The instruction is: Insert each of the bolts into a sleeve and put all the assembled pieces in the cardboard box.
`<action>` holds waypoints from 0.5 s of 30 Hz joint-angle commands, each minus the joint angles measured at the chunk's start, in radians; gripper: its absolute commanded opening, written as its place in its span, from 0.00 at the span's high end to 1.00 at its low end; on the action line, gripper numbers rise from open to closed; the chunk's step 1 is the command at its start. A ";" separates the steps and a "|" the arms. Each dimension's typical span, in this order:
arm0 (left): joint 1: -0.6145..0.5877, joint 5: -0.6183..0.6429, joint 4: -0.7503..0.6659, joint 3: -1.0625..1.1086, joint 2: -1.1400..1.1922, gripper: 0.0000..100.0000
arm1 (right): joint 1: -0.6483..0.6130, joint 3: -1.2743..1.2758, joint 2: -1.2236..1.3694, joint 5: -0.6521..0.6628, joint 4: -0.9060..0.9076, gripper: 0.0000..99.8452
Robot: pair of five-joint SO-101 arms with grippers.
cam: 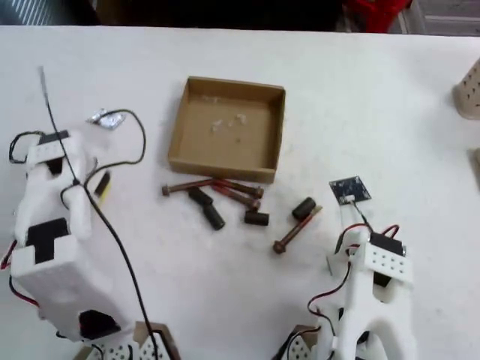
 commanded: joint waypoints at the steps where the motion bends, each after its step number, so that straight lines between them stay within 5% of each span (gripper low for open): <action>1: 0.065 0.100 -0.031 -0.091 -0.001 0.98 | 0.008 -0.003 -0.021 0.014 -0.013 0.98; 15: 0.079 0.069 -0.006 -0.242 -0.005 0.98 | 0.010 -0.003 -0.021 0.014 -0.013 0.98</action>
